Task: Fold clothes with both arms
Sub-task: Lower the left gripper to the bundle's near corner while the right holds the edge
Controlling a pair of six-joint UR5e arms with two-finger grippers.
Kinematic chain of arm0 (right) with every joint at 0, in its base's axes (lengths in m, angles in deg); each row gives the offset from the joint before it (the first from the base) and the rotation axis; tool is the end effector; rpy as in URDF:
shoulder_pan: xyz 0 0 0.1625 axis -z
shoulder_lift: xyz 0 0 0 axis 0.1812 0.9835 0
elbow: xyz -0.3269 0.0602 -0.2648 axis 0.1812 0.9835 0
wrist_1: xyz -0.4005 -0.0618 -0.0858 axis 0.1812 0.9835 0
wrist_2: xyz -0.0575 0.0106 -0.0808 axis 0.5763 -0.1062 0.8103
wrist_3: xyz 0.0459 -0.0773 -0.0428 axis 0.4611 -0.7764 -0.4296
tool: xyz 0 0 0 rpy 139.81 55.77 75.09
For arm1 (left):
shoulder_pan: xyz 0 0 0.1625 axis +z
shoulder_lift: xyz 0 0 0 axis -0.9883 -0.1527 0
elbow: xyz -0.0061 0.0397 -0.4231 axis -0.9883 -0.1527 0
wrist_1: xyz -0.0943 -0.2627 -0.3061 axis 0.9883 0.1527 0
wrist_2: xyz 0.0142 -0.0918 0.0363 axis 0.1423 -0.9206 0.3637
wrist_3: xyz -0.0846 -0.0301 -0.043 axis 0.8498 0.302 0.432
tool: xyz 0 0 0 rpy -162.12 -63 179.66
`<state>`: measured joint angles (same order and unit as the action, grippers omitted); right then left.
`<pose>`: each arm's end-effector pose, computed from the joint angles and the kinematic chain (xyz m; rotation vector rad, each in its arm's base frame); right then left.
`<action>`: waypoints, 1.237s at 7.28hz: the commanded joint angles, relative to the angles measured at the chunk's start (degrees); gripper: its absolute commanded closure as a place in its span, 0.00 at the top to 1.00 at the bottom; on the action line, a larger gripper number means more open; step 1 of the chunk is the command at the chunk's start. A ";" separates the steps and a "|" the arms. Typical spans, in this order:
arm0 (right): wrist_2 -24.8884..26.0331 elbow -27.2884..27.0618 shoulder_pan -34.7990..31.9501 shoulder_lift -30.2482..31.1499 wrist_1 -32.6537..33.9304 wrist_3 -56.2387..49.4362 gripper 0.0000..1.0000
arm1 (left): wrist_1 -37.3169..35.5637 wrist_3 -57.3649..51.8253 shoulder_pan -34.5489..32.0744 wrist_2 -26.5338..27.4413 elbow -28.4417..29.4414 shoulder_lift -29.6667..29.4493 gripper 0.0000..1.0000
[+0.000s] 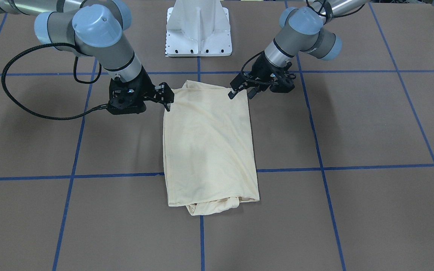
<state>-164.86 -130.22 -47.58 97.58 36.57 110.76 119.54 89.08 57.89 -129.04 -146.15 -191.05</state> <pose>-0.4466 -0.4475 0.2281 0.0081 -0.9682 0.0741 0.4920 -0.3358 0.3109 -0.0624 1.3317 -0.4217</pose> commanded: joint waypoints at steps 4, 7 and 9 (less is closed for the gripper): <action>-0.07 -0.62 0.67 0.10 -0.09 1.07 1.00 | -2.42 1.24 3.98 1.39 0.17 1.53 0.99; -0.07 -0.71 0.67 0.10 -0.09 1.07 1.00 | -2.71 1.15 4.34 1.30 0.87 1.53 0.98; -0.15 -1.41 0.67 0.10 -0.09 1.07 1.00 | -2.79 1.24 4.34 1.21 0.87 1.53 0.86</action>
<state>-164.95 -131.27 -46.92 97.69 36.48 111.83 116.79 90.29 62.20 -127.76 -145.35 -189.52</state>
